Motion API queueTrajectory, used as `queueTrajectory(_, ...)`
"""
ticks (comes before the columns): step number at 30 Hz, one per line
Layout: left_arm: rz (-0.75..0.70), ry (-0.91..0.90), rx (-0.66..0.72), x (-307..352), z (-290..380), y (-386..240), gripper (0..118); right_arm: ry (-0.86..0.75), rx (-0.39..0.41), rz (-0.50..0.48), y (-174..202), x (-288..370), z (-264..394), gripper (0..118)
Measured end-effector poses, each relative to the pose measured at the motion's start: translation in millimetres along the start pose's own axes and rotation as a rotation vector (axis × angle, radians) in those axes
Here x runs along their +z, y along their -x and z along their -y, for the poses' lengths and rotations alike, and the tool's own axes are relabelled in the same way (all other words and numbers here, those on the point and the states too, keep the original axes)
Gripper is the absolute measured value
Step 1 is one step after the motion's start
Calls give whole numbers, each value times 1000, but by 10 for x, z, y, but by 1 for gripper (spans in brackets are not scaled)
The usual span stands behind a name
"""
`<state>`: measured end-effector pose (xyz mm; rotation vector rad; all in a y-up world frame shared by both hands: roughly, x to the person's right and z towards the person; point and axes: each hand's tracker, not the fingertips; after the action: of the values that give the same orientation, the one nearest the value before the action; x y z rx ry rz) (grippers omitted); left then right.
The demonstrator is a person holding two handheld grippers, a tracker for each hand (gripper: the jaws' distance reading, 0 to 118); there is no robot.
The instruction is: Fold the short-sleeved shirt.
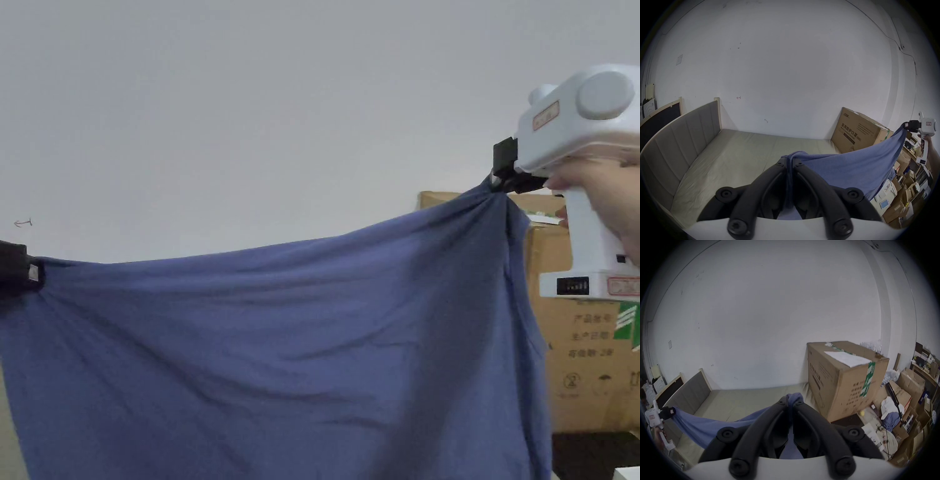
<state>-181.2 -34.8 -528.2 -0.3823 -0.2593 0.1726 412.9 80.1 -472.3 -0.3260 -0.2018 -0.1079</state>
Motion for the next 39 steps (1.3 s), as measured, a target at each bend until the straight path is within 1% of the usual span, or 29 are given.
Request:
queueTrajectory(5,-22,-54,1,-535,-208,17,4,-59,24,60,143,-475,-152,4)
queueTrajectory(7,-29,-71,5,-738,-232,18,4,-66,20,71,164,-682,-135,4)
queueTrajectory(12,-55,-76,31,-1237,-24,67,4,-60,12,78,151,-1178,236,4)
queueTrajectory(14,-71,1,59,-1453,217,77,4,29,4,65,117,-1392,554,4)
queueTrajectory(16,-73,69,38,-1621,553,69,4,91,-6,74,86,-1538,992,4)
queueTrajectory(18,-68,154,17,-1737,1024,36,4,173,-14,56,21,-1679,1556,4)
queueTrajectory(21,-31,299,32,-1778,1809,68,4,326,-37,31,-85,-1735,2488,4)
queueTrajectory(22,-28,356,42,-1745,2132,82,4,387,-57,10,-150,-1708,2849,4)
queueTrajectory(23,-15,417,51,-1680,2454,97,4,451,-55,-18,-221,-1666,3186,4)
queueTrajectory(25,-4,512,43,-1491,2978,130,4,516,-47,-1,-326,-1419,3770,4)
queueTrajectory(26,10,551,42,-1357,3228,158,4,575,-46,-16,-403,-1274,4031,4)
queueTrajectory(27,25,582,49,-1217,3430,193,4,609,-26,-33,-467,-1117,4253,4)
queueTrajectory(28,33,608,53,-1061,3582,231,4,610,7,-37,-520,-928,4446,4)
queueTrajectory(30,25,637,132,-717,3839,314,4,612,-4,-67,-634,-518,4699,4)
queueTrajectory(31,18,637,120,-524,3945,329,4,609,0,-67,-683,-295,4808,4)
queueTrajectory(32,21,628,109,-332,4026,339,4,626,-15,-72,-747,-84,4866,4)
queueTrajectory(34,39,615,96,32,4083,405,4,603,-80,-96,-881,303,4970,4)
queueTrajectory(35,39,599,99,205,4103,424,4,595,-93,-98,-950,492,4993,4)
queueTrajectory(39,34,549,161,724,4079,486,4,567,-160,-62,-1150,1097,5033,4)
